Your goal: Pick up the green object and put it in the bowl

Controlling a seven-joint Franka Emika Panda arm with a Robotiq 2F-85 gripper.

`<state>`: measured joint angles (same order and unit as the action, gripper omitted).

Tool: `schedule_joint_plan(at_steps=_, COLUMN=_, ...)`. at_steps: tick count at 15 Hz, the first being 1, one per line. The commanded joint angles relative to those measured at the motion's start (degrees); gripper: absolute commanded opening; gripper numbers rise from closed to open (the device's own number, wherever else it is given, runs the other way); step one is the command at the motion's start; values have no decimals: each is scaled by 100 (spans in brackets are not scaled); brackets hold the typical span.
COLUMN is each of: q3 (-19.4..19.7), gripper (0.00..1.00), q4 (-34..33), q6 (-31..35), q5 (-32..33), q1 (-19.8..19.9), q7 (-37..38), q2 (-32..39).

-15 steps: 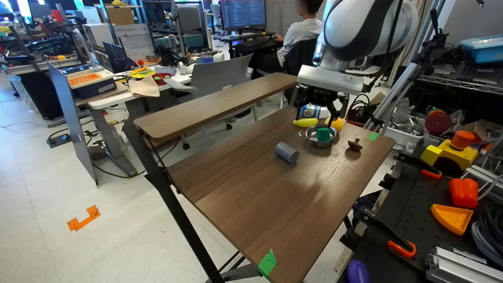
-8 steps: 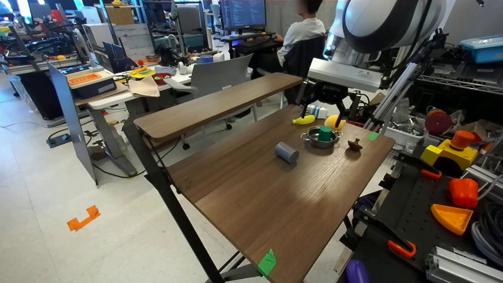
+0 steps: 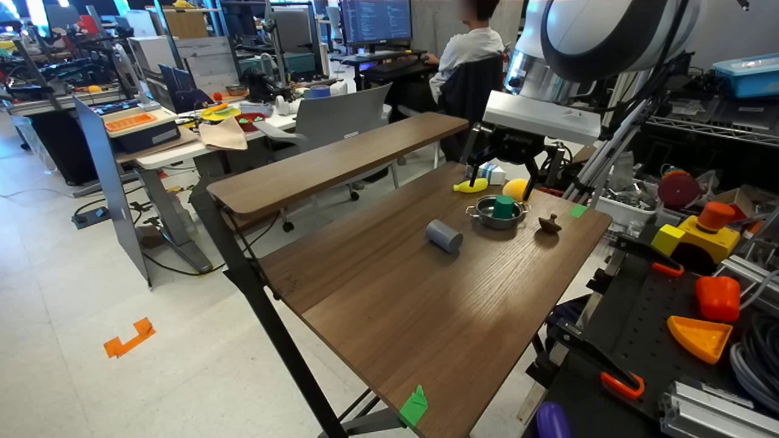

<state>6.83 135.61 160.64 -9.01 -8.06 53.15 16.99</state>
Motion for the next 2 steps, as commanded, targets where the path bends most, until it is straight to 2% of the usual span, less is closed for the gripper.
schedule_joint_plan(at_steps=1, q3=-45, gripper=100, q4=-6, q6=-4, q5=29, q1=56, q7=12, q2=2)
schedule_joint_plan(at_steps=2, q3=-44, gripper=100, q4=-6, q6=-4, q5=29, q1=60, q7=11, q2=2)
